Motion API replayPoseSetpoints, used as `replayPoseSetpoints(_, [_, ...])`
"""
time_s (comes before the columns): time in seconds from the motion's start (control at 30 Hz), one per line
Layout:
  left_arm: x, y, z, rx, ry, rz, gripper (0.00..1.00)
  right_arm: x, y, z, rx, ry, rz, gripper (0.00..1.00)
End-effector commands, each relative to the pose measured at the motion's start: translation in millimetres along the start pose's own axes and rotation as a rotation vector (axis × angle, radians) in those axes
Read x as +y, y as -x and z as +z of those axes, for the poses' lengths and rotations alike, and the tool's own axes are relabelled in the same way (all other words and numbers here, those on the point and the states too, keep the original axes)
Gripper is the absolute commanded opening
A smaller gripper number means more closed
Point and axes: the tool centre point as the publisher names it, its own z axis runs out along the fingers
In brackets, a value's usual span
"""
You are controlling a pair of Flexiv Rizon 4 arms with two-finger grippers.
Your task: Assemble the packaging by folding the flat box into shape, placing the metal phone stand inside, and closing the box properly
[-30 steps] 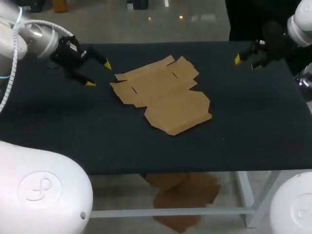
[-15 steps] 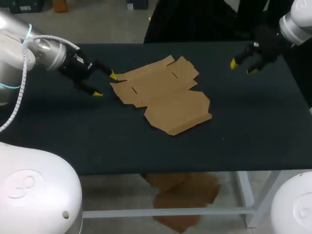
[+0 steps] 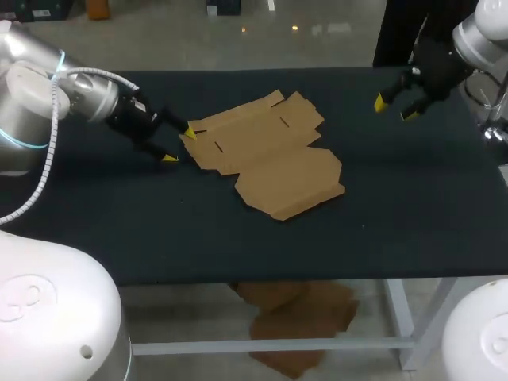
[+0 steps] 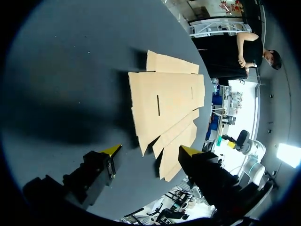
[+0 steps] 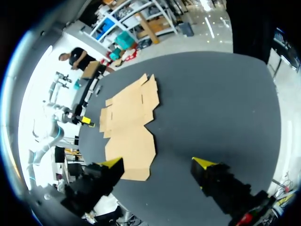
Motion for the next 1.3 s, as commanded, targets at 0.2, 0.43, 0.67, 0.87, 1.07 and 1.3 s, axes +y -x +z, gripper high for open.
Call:
replayPoseSetpoints(0.2, [-14.5,4.2,23.6,-0.009,0.009,0.002,0.79,1.1,0.2,-1.0,0.002,-0.007,0.000,1.00])
replayPoseSetpoints(0.43, [-23.8,6.8,38.4,-0.036,-0.013,0.000,0.77,1.1,0.2,-1.0,0.002,-0.007,0.000,1.00])
replayPoseSetpoints(0.67, [-33.4,12.2,43.9,-0.019,-0.030,-0.023,0.39,1.1,0.2,-1.0,0.002,-0.007,0.000,1.00])
replayPoseSetpoints(0.87, [-38.0,15.1,47.9,-0.027,-0.035,-0.047,0.00,1.1,0.2,-1.0,0.002,-0.007,0.000,1.00])
replayPoseSetpoints(1.07, [-39.0,17.0,43.9,-0.023,-0.044,-0.056,0.00,1.1,0.2,-1.0,0.002,-0.007,0.000,1.00])
replayPoseSetpoints(1.3, [-37.2,18.4,41.1,-0.016,-0.048,-0.061,0.00,1.1,0.2,-1.0,0.002,-0.007,0.000,1.00])
